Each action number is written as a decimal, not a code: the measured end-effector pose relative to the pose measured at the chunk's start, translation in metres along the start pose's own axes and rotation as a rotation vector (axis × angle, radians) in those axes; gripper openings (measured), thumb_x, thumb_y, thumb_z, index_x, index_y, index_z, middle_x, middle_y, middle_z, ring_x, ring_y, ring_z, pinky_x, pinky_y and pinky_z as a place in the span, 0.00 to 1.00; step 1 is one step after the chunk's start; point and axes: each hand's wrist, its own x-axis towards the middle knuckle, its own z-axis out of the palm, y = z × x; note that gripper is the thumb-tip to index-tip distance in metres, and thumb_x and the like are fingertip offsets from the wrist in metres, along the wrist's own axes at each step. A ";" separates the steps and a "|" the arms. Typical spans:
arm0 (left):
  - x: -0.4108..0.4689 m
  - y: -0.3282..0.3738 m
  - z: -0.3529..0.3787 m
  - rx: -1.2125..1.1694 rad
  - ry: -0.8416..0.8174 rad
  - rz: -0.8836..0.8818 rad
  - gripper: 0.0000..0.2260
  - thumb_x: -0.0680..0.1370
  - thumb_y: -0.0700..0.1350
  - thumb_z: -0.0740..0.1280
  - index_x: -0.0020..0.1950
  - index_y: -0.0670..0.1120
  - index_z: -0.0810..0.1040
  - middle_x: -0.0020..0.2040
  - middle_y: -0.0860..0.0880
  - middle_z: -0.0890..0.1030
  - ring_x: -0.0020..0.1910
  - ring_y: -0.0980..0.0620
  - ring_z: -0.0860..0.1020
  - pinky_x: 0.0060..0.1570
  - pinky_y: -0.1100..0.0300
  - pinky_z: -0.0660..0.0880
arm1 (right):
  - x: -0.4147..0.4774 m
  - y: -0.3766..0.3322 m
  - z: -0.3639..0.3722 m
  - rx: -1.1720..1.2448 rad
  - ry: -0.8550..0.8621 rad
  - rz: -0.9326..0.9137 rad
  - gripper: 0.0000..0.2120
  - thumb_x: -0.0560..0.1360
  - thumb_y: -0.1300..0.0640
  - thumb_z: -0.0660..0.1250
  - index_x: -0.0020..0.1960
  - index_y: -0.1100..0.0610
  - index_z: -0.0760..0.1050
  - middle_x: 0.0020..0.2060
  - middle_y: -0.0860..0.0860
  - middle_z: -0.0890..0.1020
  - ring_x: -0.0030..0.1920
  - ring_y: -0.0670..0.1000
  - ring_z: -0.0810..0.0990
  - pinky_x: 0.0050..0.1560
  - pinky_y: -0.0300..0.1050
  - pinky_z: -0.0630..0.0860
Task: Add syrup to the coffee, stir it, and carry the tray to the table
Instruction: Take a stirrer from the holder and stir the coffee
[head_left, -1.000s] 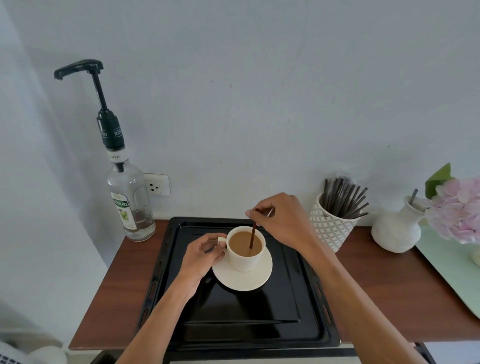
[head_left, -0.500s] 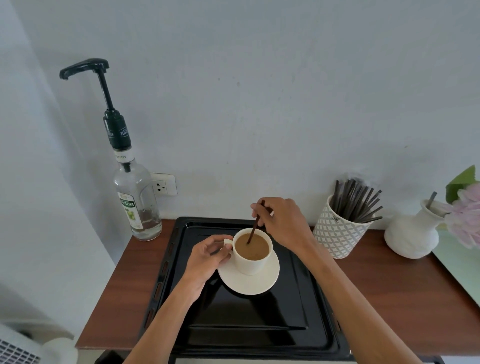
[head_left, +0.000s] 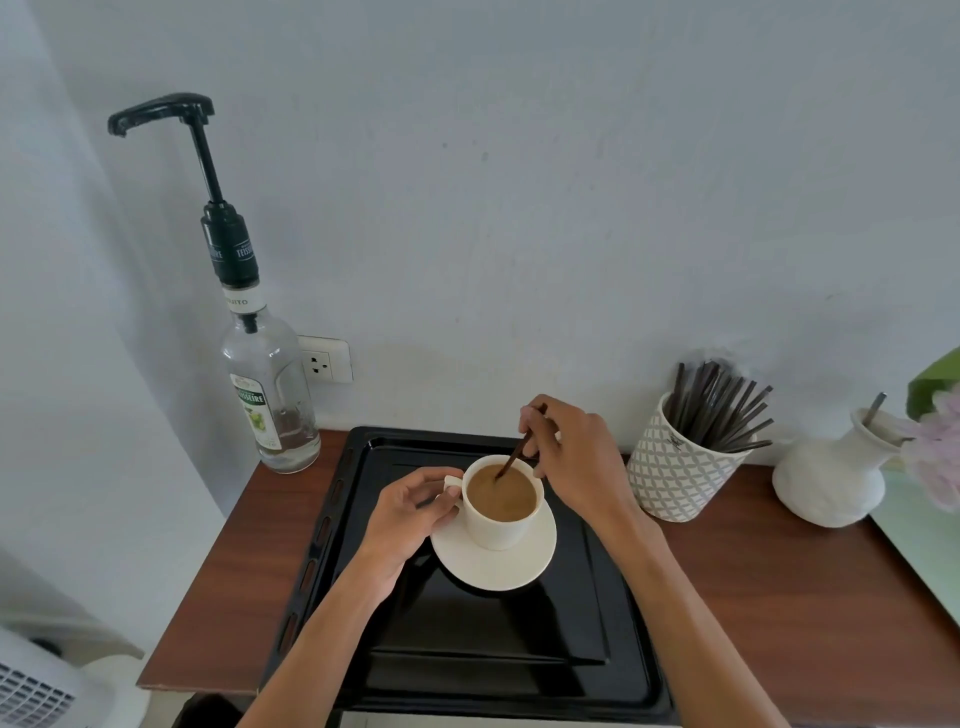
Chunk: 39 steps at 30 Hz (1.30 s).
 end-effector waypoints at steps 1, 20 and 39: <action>0.000 0.000 0.000 -0.002 -0.006 0.000 0.07 0.79 0.40 0.73 0.53 0.50 0.87 0.53 0.47 0.89 0.58 0.47 0.85 0.65 0.45 0.78 | 0.000 0.003 -0.004 -0.050 0.026 -0.008 0.13 0.85 0.52 0.59 0.45 0.54 0.76 0.32 0.50 0.83 0.30 0.49 0.83 0.39 0.55 0.82; -0.003 -0.001 -0.001 -0.053 -0.030 -0.006 0.07 0.78 0.39 0.73 0.56 0.46 0.86 0.54 0.45 0.88 0.59 0.47 0.85 0.65 0.49 0.78 | -0.021 0.026 0.004 0.161 -0.002 0.115 0.18 0.86 0.51 0.57 0.40 0.56 0.74 0.29 0.55 0.82 0.23 0.50 0.80 0.26 0.47 0.76; 0.002 -0.003 -0.006 -0.075 -0.080 -0.005 0.07 0.78 0.39 0.72 0.55 0.44 0.86 0.55 0.44 0.88 0.60 0.45 0.84 0.59 0.56 0.81 | -0.023 0.012 0.014 0.256 0.036 0.160 0.15 0.86 0.56 0.58 0.42 0.57 0.75 0.31 0.54 0.83 0.28 0.58 0.82 0.30 0.53 0.80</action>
